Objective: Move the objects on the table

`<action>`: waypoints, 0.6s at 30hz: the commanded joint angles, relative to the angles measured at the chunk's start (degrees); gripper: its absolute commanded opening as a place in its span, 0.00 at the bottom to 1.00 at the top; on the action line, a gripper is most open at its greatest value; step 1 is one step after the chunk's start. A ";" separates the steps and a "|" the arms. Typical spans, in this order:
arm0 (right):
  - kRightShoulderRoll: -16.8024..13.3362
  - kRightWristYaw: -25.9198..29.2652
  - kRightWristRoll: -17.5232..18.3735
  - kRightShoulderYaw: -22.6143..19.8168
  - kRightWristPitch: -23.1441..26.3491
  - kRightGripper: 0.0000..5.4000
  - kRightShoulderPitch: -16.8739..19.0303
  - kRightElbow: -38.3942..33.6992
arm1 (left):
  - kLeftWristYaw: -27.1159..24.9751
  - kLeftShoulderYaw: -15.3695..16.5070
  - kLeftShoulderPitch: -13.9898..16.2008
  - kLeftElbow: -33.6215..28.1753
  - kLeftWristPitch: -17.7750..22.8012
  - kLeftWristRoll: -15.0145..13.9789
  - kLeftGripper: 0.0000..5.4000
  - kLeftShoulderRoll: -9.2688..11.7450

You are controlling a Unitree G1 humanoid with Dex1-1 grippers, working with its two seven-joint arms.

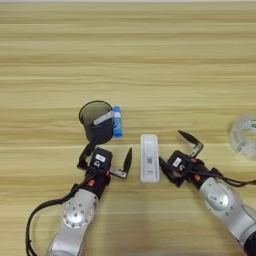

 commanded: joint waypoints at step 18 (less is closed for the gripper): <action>2.04 0.39 2.39 -0.56 0.79 1.00 0.68 0.13 | -0.71 -0.82 0.39 -0.97 0.89 0.19 1.00 0.01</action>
